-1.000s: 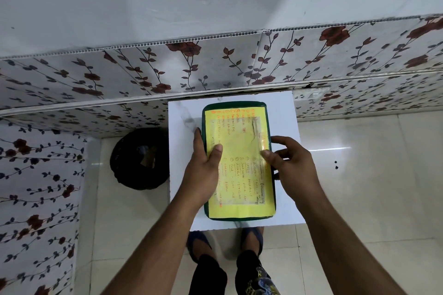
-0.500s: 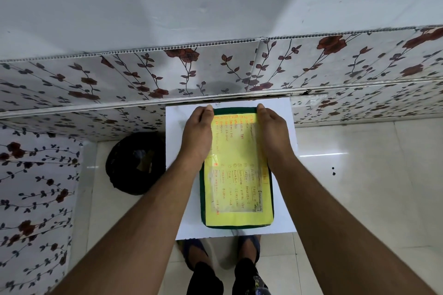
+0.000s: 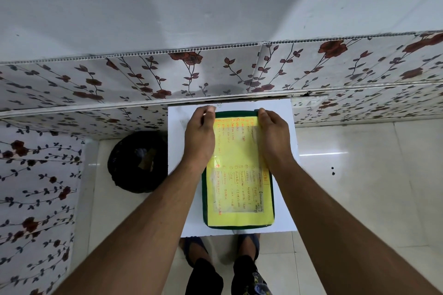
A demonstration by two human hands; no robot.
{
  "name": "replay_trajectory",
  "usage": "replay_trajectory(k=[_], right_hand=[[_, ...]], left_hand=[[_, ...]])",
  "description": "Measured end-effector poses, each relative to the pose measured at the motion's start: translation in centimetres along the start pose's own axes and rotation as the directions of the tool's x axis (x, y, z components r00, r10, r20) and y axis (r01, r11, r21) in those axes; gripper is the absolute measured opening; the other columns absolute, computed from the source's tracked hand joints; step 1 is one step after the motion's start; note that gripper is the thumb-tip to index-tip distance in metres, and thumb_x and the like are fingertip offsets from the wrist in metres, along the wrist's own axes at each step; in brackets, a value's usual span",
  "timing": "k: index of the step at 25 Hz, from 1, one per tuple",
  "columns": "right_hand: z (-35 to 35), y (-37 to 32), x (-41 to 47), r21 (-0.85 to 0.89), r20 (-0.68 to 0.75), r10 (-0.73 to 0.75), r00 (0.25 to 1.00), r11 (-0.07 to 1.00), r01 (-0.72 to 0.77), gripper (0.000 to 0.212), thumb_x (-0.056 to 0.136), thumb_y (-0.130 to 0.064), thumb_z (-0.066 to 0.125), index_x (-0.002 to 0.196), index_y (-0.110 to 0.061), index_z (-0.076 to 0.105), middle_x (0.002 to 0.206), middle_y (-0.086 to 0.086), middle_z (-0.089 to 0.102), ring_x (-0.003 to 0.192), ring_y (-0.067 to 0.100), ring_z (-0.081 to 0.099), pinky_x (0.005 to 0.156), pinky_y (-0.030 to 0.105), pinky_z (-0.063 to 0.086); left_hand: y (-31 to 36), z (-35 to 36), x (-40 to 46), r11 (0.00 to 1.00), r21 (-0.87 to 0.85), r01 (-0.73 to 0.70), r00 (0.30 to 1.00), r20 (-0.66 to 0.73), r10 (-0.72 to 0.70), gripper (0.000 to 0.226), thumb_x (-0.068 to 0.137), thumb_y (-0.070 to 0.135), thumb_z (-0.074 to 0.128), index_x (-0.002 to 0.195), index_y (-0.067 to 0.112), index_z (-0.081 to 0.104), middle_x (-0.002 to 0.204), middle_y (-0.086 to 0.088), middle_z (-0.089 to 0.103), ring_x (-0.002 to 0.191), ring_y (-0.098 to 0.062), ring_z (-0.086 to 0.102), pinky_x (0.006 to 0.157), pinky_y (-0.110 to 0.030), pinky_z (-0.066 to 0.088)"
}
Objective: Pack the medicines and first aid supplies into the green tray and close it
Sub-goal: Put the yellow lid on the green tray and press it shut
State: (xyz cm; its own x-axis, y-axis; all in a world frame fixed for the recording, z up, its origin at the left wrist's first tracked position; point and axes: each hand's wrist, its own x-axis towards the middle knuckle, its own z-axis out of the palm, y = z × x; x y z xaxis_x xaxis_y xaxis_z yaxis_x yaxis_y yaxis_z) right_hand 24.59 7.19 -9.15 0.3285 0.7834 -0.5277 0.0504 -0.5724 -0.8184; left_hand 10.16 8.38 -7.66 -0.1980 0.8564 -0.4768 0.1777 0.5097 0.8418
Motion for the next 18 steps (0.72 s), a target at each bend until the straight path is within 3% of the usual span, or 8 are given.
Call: replay_trajectory(k=[3, 5, 7, 9, 12, 15, 18], right_hand=[[-2.5, 1.8, -2.4, -0.080, 0.117, 0.027, 0.993, 0.997, -0.018, 0.048, 0.091, -0.044, 0.059, 0.133, -0.021, 0.057, 0.128, -0.005, 0.065, 0.115, 0.017, 0.061, 0.096, 0.040, 0.051], [-4.5, 3.2, -5.1, -0.160, 0.256, 0.122, 0.959, 0.984, -0.082, 0.053, 0.086, -0.040, 0.069, 0.134, -0.024, 0.054, 0.128, -0.008, 0.064, 0.114, 0.017, 0.063, 0.092, 0.040, 0.055], [-5.6, 4.0, -7.2, -0.188, 0.364, 0.190, 0.912, 0.974, -0.128, 0.053, 0.084, -0.032, 0.075, 0.132, -0.026, 0.055, 0.122, -0.010, 0.067, 0.103, 0.014, 0.069, 0.084, 0.037, 0.059], [-5.7, 4.4, -7.9, -0.152, 0.370, 0.178, 0.912, 0.980, -0.130, 0.044, 0.086, -0.025, 0.074, 0.127, -0.025, 0.059, 0.117, -0.010, 0.070, 0.092, 0.008, 0.072, 0.076, 0.029, 0.061], [-5.3, 4.4, -7.9, -0.152, 0.320, 0.138, 0.937, 0.984, -0.093, 0.032, 0.089, -0.020, 0.070, 0.120, -0.024, 0.063, 0.111, -0.012, 0.071, 0.087, 0.001, 0.072, 0.073, 0.024, 0.060], [-5.6, 4.3, -8.7, -0.142, 0.329, 0.145, 0.933, 0.984, -0.103, 0.041, 0.088, -0.025, 0.070, 0.128, -0.026, 0.058, 0.116, -0.015, 0.068, 0.091, 0.003, 0.071, 0.071, 0.020, 0.059], [-6.5, 5.1, -10.4, -0.195, 0.378, 0.193, 0.905, 0.973, -0.126, 0.056, 0.084, -0.027, 0.075, 0.133, -0.034, 0.049, 0.123, -0.018, 0.062, 0.104, 0.009, 0.066, 0.082, 0.027, 0.058]], left_hand=[[-1.2, -2.3, -2.1, 0.996, 0.067, 0.066, 0.998, 0.016, -0.067, 0.037, 0.094, 0.047, 0.050, 0.122, 0.023, 0.059, 0.101, 0.013, 0.065, 0.086, 0.004, 0.059, 0.071, -0.016, 0.045], [-3.1, -4.3, -4.7, 0.975, 0.179, 0.128, 0.977, 0.145, -0.155, 0.045, 0.085, 0.051, 0.063, 0.124, 0.030, 0.059, 0.117, 0.013, 0.066, 0.100, -0.002, 0.063, 0.083, -0.026, 0.051], [-4.2, -5.2, -7.4, 0.954, 0.236, 0.186, 0.925, 0.286, -0.251, 0.041, 0.083, 0.041, 0.071, 0.122, 0.034, 0.060, 0.117, 0.016, 0.067, 0.100, 0.002, 0.063, 0.084, -0.024, 0.051], [-4.6, -5.0, -8.6, 0.957, 0.205, 0.205, 0.919, 0.296, -0.260, 0.036, 0.084, 0.026, 0.072, 0.118, 0.030, 0.062, 0.111, 0.017, 0.068, 0.098, 0.005, 0.062, 0.082, -0.020, 0.050], [-4.4, -4.6, -8.5, 0.960, 0.198, 0.199, 0.941, 0.236, -0.244, 0.026, 0.084, 0.019, 0.072, 0.107, 0.028, 0.065, 0.105, 0.011, 0.071, 0.098, -0.005, 0.066, 0.083, -0.026, 0.052], [-4.9, -5.4, -9.0, 0.957, 0.188, 0.223, 0.930, 0.252, -0.266, 0.041, 0.081, 0.029, 0.075, 0.120, 0.030, 0.063, 0.117, 0.011, 0.069, 0.110, -0.007, 0.061, 0.099, -0.037, 0.049], [-5.4, -6.5, -11.2, 0.942, 0.171, 0.288, 0.882, 0.336, -0.330, 0.051, 0.079, 0.026, 0.078, 0.122, 0.043, 0.056, 0.120, 0.018, 0.064, 0.113, -0.007, 0.061, 0.099, -0.037, 0.050]])
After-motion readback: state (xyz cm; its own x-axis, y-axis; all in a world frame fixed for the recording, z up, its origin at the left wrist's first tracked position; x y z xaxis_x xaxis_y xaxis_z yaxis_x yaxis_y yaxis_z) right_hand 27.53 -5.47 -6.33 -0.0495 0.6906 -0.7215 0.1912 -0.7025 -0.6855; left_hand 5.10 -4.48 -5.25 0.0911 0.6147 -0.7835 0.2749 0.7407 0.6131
